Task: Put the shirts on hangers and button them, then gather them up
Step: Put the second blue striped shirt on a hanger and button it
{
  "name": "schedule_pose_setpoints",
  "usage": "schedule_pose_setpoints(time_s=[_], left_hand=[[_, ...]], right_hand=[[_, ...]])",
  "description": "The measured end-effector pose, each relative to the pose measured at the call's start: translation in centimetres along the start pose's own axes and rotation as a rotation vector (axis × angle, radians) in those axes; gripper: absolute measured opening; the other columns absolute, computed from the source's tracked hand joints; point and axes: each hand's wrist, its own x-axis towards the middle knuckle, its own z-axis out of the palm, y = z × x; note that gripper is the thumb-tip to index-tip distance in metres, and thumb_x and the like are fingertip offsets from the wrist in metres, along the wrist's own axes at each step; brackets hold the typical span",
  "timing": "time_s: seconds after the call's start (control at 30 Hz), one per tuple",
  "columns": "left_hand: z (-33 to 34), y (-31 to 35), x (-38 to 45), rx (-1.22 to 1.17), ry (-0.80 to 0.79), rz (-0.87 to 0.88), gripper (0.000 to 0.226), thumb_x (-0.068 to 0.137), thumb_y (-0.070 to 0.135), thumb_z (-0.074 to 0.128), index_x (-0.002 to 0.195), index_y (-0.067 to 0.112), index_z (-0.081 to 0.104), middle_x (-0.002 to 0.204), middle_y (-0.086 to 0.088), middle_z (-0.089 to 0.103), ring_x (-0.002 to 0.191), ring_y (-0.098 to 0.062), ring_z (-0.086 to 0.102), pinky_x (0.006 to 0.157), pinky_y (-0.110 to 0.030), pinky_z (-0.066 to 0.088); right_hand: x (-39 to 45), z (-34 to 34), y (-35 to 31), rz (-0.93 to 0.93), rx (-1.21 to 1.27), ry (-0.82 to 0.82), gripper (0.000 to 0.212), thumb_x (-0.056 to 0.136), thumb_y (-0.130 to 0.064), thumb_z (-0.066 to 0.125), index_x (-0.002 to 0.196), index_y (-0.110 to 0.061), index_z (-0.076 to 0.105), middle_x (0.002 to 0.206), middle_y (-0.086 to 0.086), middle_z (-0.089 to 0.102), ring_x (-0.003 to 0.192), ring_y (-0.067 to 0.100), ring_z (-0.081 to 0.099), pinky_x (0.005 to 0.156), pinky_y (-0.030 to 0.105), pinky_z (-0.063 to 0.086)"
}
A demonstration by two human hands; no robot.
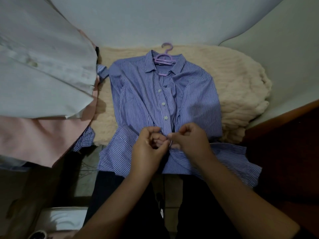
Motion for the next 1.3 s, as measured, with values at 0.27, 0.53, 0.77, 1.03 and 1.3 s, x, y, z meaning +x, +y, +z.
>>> schedule_pose_setpoints(time_s=[0.27, 0.53, 0.77, 1.03, 1.3], left_hand=[[-0.2, -0.7, 0.1, 0.120, -0.013, 0.065, 0.009, 0.079, 0.010, 0.076, 0.082, 0.017, 0.074, 0.079, 0.005, 0.071, 0.072, -0.003, 0.066, 0.070, -0.014, 0.050], [-0.3, 0.0, 0.3, 0.006, -0.016, -0.143, 0.009, 0.083, 0.013, 0.072, 0.076, 0.019, 0.073, 0.070, -0.006, 0.072, 0.062, -0.015, 0.066, 0.060, -0.026, 0.053], [-1.4, 0.0, 2.1, -0.552, -0.209, -0.622, 0.021, 0.088, 0.005, 0.060, 0.069, 0.007, 0.068, 0.069, -0.008, 0.064, 0.059, -0.010, 0.061, 0.056, -0.016, 0.052], [-3.6, -0.5, 6.1, -0.062, -0.132, -0.369, 0.068, 0.091, 0.010, 0.063, 0.146, 0.024, 0.026, 0.071, -0.012, 0.065, 0.048, -0.017, 0.057, 0.049, -0.031, 0.052], [-1.8, -1.5, 8.5, 0.146, -0.164, -0.448, 0.017, 0.098, 0.011, 0.051, 0.086, 0.000, 0.057, 0.062, -0.009, 0.064, 0.035, -0.014, 0.053, 0.035, -0.024, 0.045]], right_hand=[[-0.1, 0.3, 0.8, -0.104, -0.007, -0.025, 0.025, 0.084, 0.006, 0.062, 0.071, -0.013, 0.054, 0.066, 0.003, 0.060, 0.061, 0.011, 0.061, 0.056, 0.022, 0.054], [0.0, 0.5, 1.5, -0.115, -0.058, -0.053, 0.026, 0.087, -0.001, 0.061, 0.080, -0.024, 0.068, 0.078, -0.003, 0.069, 0.070, 0.013, 0.064, 0.072, 0.026, 0.055], [0.0, -0.2, 1.3, -0.164, -0.007, -0.158, 0.024, 0.086, 0.003, 0.061, 0.084, -0.020, 0.069, 0.064, -0.010, 0.069, 0.059, 0.003, 0.062, 0.060, 0.014, 0.051], [3.7, -2.6, 0.2, -0.114, -0.165, -0.144, 0.051, 0.089, 0.001, 0.058, 0.133, -0.021, 0.047, 0.133, 0.004, 0.039, 0.071, 0.017, 0.062, 0.062, 0.030, 0.056], [7.0, -1.8, 1.0, -0.178, -0.743, -0.117, 0.058, 0.088, -0.002, 0.060, 0.141, -0.016, 0.039, 0.115, 0.006, 0.058, 0.080, 0.013, 0.052, 0.063, 0.022, 0.040]])
